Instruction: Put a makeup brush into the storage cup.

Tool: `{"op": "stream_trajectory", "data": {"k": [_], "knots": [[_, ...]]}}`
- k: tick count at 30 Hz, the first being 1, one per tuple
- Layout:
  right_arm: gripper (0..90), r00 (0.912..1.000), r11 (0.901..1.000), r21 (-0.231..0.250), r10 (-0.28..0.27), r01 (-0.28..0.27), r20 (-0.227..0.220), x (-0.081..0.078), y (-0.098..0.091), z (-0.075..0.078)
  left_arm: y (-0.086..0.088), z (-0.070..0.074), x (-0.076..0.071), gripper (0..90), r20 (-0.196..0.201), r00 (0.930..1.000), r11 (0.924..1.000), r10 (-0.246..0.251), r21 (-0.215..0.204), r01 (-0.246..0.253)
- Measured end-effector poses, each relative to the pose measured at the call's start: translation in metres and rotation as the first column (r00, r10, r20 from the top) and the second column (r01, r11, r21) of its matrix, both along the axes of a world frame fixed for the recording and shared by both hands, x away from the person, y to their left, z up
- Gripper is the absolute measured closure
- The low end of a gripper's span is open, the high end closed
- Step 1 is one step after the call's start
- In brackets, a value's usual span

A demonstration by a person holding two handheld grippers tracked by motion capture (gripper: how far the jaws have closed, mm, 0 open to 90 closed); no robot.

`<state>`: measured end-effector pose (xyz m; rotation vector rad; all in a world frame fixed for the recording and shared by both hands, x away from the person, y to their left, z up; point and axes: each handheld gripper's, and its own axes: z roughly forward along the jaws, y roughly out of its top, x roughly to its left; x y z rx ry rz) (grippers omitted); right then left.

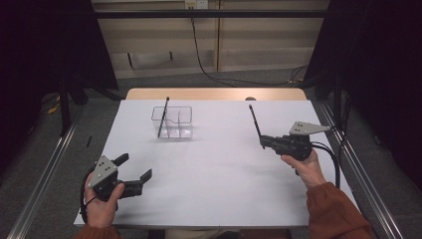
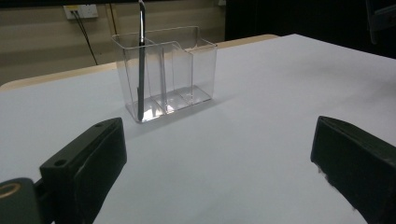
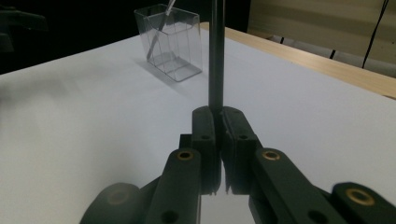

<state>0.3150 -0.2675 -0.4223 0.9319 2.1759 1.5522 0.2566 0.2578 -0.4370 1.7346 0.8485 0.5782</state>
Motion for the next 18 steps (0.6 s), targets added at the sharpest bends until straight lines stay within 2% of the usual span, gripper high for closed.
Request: {"op": "stream_trajectory", "data": {"k": [6,18], "knots": [[84.6,0.9993,0.9995,0.002,0.032,-0.032,0.02,-0.004,0.006,0.003,0.0,0.0,-0.001,3.6,-0.002,1.0,1.0,0.002,-0.003,-0.002],[84.7,0.9954,0.9948,0.042,0.091,-0.092,0.031,-0.011,0.027,0.006,-0.002,0.0,0.0,3.5,-0.004,1.0,1.0,-0.005,0.0,0.005]]}}
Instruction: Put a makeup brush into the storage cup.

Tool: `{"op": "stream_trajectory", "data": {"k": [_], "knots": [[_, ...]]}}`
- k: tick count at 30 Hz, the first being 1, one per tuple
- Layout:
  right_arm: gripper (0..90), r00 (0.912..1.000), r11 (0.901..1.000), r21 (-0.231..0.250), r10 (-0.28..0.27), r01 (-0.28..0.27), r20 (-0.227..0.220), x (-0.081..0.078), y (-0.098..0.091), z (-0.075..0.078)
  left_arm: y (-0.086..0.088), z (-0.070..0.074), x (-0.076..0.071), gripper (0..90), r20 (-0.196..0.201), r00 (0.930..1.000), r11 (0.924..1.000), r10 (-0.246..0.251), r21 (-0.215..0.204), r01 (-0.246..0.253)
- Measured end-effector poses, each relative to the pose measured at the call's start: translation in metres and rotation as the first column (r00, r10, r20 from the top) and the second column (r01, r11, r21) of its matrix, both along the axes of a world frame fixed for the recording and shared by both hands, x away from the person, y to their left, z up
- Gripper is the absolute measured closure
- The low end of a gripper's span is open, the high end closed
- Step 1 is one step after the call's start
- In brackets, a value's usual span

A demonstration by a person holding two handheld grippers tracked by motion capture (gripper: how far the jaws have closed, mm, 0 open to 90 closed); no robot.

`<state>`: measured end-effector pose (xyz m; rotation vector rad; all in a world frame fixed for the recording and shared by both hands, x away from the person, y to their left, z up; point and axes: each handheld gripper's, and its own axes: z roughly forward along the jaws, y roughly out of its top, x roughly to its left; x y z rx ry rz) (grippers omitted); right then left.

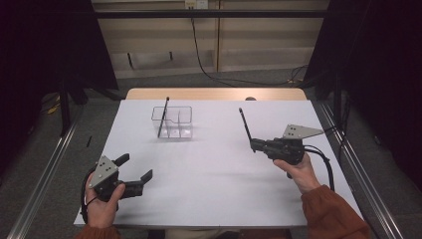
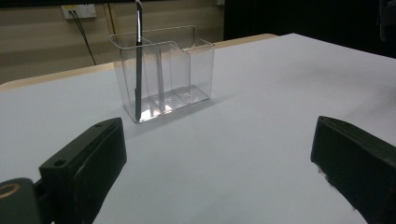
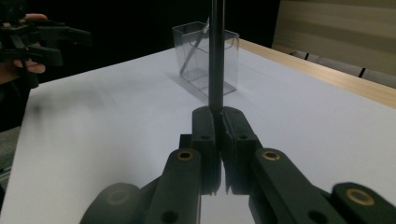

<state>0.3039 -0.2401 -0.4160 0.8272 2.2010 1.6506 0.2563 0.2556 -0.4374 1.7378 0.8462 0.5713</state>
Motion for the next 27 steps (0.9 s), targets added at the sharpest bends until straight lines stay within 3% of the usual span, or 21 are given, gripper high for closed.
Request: {"op": "stream_trajectory", "data": {"k": [7,13,18,22,27], "knots": [[84.7,0.9989,0.999,0.007,0.044,-0.044,-0.014,-0.002,0.015,-0.003,-0.001,0.001,0.0,3.4,-0.002,0.9999,1.0,-0.01,0.0,0.01],[84.7,0.9955,0.9956,0.014,0.092,-0.092,-0.019,-0.003,0.03,-0.004,0.0,0.001,0.0,3.2,0.004,1.0,0.9998,0.009,-0.016,-0.009],[84.6,0.9913,0.9911,0.018,0.132,-0.132,-0.007,-0.006,0.046,-0.002,-0.004,0.001,0.0,3.2,0.003,0.9999,0.9997,-0.012,-0.02,0.012],[84.6,0.9901,0.9899,0.024,0.14,-0.139,-0.011,-0.006,0.049,-0.004,-0.013,0.001,0.0,3.2,0.008,0.9993,0.9975,-0.038,-0.059,0.038],[84.6,0.9878,0.9879,0.015,0.154,-0.154,-0.022,-0.007,0.053,-0.007,-0.027,0.004,0.002,2.7,0.005,0.9973,0.9954,-0.074,-0.061,0.074]]}}
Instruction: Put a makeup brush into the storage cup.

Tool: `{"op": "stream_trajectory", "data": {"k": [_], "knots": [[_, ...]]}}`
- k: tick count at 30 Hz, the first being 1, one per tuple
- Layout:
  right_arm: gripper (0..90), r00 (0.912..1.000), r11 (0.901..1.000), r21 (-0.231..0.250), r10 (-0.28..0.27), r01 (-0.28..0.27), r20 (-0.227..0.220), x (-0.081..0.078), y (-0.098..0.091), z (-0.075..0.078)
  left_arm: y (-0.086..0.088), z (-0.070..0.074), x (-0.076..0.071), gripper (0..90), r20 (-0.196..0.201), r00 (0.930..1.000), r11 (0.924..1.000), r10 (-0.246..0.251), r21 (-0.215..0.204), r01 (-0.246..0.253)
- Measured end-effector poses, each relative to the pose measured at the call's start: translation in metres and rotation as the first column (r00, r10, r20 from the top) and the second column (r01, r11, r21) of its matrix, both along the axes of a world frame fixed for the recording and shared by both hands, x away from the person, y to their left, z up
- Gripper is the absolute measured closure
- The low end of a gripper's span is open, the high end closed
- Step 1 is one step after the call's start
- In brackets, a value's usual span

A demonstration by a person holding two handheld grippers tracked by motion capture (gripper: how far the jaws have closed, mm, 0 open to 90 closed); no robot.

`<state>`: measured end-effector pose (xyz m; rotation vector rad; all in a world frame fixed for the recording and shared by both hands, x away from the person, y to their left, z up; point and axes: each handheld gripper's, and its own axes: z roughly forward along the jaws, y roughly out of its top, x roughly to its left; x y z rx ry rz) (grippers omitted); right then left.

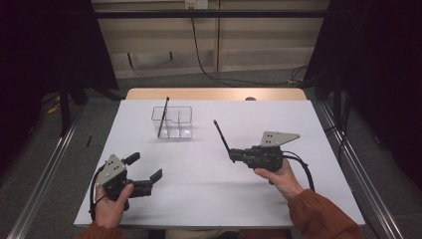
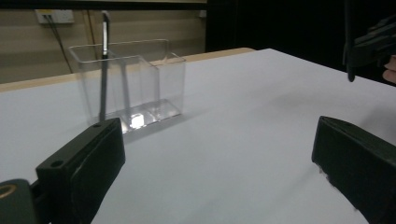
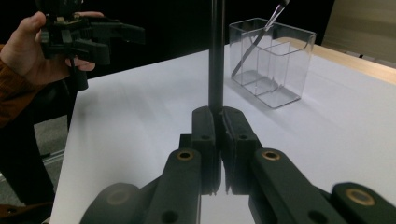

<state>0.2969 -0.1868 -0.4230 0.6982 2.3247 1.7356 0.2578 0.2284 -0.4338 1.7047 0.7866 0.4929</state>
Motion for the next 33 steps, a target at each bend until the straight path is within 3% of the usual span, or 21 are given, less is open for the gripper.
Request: {"op": "stream_trajectory", "data": {"k": [10,13,18,23,33], "knots": [[84.6,0.9999,0.9999,0.001,0.012,-0.012,-0.009,-0.001,0.004,-0.002,-0.023,0.01,0.003,2.5,0.012,0.9971,0.9969,-0.075,-0.023,0.076],[84.7,0.9998,0.9999,0.0,0.017,-0.017,-0.012,0.0,0.004,-0.002,-0.03,0.01,0.005,2.4,-0.002,0.9953,0.9948,-0.097,-0.033,0.097],[84.6,0.9999,0.9999,-0.003,0.01,-0.01,-0.01,0.001,0.003,-0.002,-0.043,0.012,0.007,2.4,-0.002,0.9925,0.9922,-0.123,-0.022,0.122],[84.6,0.9999,1.0,-0.002,0.009,-0.009,-0.009,0.001,0.003,-0.002,-0.058,0.015,0.009,2.5,0.002,0.9865,0.9865,-0.164,-0.002,0.164],[84.6,0.9999,0.9999,-0.001,0.011,-0.011,-0.011,0.0,0.005,-0.005,-0.078,0.026,0.014,2.5,0.007,0.978,0.9778,-0.209,-0.021,0.209]]}}
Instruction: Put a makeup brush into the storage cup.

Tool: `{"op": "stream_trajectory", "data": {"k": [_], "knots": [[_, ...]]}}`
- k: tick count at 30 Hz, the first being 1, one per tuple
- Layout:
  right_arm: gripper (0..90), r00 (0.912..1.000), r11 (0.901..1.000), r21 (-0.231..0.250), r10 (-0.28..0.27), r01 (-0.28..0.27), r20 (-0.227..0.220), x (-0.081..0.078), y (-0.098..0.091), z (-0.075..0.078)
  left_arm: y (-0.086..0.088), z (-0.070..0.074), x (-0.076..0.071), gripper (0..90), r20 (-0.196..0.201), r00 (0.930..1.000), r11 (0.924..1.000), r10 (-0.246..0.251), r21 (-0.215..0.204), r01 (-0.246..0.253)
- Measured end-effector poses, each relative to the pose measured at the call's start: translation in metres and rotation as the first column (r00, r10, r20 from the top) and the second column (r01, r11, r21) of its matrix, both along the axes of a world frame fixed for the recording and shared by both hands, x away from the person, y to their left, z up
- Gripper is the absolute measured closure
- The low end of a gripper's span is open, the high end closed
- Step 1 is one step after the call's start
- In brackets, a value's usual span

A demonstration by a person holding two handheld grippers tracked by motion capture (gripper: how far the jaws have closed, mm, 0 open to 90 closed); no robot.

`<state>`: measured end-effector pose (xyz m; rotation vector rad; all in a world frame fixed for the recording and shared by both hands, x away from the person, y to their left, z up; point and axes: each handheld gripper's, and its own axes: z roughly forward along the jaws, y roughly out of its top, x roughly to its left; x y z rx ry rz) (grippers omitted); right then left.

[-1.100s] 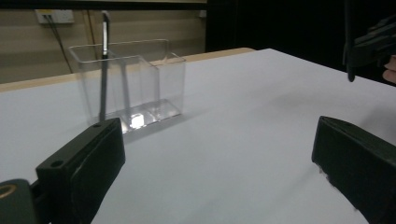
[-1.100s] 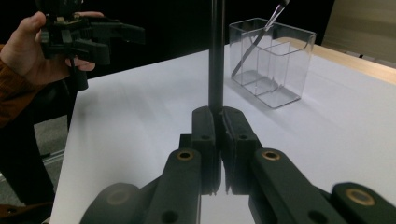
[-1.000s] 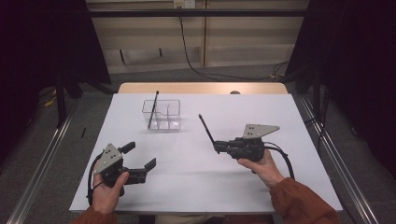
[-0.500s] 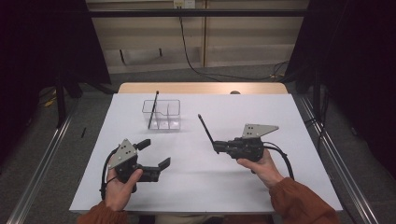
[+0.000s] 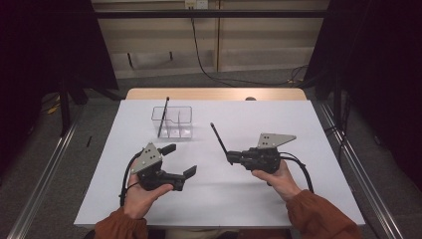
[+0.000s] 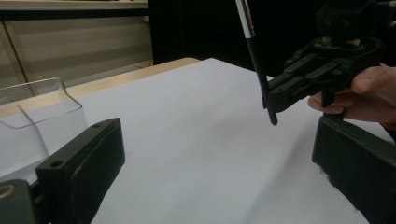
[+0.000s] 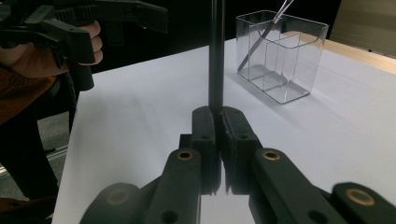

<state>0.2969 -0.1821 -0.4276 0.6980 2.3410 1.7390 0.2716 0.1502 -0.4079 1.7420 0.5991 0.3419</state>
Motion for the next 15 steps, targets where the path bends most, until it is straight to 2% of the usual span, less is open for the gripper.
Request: {"op": "stream_trajectory", "data": {"k": [2,5,10,15], "knots": [[84.6,1.0,1.0,0.004,-0.004,0.004,0.003,0.001,-0.001,0.0,-0.006,0.004,0.001,2.5,0.015,0.9999,0.9999,-0.004,-0.01,0.004],[84.6,1.0,0.9999,0.009,-0.006,0.005,0.003,0.001,-0.002,0.001,-0.016,0.007,0.003,2.5,0.012,0.9997,0.9995,-0.02,-0.026,0.02],[84.6,1.0,1.0,0.009,0.002,-0.002,0.004,-0.001,-0.001,0.001,-0.032,0.009,0.007,2.7,0.007,0.9987,0.9984,-0.051,-0.025,0.051],[84.6,0.9999,0.9999,0.005,0.009,-0.009,0.004,-0.002,0.001,0.0,-0.041,0.012,0.013,4.0,0.017,0.9988,0.9982,-0.047,-0.036,0.047]]}}
